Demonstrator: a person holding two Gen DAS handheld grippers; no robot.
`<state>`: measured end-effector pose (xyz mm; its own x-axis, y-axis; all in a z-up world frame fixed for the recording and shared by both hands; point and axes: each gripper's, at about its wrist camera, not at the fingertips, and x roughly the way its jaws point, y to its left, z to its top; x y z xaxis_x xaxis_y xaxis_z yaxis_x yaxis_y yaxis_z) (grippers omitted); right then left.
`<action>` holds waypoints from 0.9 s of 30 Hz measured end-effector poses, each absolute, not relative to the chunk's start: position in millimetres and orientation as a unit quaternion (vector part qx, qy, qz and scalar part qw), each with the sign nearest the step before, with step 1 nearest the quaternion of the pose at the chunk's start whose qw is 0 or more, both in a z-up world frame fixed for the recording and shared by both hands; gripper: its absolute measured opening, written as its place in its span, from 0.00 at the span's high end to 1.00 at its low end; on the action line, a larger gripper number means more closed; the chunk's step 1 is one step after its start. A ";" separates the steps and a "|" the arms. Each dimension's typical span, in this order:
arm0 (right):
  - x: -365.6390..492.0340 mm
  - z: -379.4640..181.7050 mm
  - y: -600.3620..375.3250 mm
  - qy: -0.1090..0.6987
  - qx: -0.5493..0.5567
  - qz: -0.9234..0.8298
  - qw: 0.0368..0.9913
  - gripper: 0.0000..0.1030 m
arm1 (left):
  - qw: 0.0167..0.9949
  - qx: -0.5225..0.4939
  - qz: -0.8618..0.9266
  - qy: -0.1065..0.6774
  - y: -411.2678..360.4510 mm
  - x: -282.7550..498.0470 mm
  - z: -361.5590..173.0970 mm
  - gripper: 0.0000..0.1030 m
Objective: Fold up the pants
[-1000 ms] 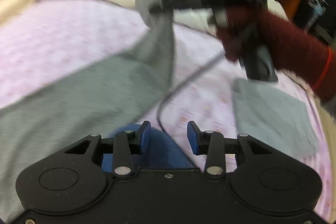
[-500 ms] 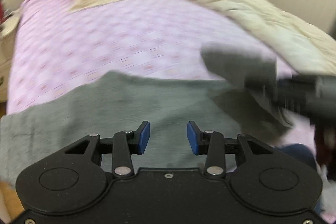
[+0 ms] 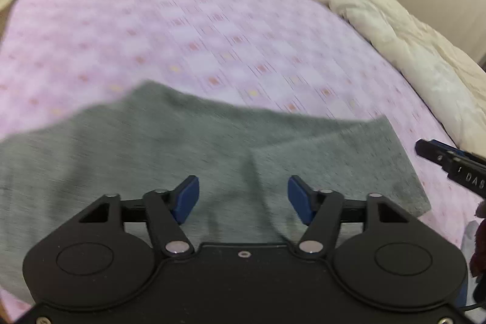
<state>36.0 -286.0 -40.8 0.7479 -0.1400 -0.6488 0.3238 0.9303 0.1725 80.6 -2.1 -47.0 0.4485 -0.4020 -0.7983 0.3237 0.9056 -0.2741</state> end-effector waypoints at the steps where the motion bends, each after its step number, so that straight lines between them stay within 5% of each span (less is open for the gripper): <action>1: 29.6 -48.1 -293.6 0.323 0.161 -0.144 0.921 0.70 | 0.843 -0.044 -0.217 0.489 -4.3 79.2 -52.6 0.31; 6: 13.0 -62.7 -332.6 0.303 0.237 -0.201 0.901 0.70 | 0.807 -0.036 -0.217 0.549 -33.4 90.5 -88.0 0.31; 9: 11.3 -65.2 -339.7 0.303 0.234 -0.200 0.902 0.70 | 0.807 -0.032 -0.219 0.548 -39.9 79.0 -93.9 0.11; 11: 11.1 -64.6 -341.3 0.305 0.233 -0.185 0.905 0.70 | 0.806 -0.043 -0.211 0.551 -47.9 79.0 -95.8 0.07; 12: 13.1 -64.4 -342.0 0.310 0.229 -0.173 0.906 0.70 | 0.811 -0.046 -0.203 0.547 -50.5 79.6 -95.3 0.14; 13: 14.0 -64.3 -342.0 0.317 0.219 -0.159 0.909 0.70 | 0.821 -0.047 -0.193 0.535 -51.7 78.2 -92.1 0.49; 14: 14.6 -62.5 -339.4 0.329 0.202 -0.144 0.911 0.70 | 0.826 -0.041 -0.194 0.528 -54.0 78.2 -88.9 0.72; 15: 14.1 -62.3 -336.9 0.343 0.181 -0.124 0.913 0.70 | 0.820 -0.047 -0.204 0.533 -54.6 80.9 -86.4 0.80; 27: -14.7 -78.9 -323.8 0.414 0.145 -0.027 0.899 0.62 | 0.813 -0.078 -0.226 0.531 -46.4 92.4 -58.6 0.85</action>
<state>-14.7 -323.8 -78.9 0.6565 0.0717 -0.7509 0.1676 0.9567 0.2379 92.4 -46.4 -58.6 0.3338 -0.4496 -0.8285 0.2843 0.8860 -0.3663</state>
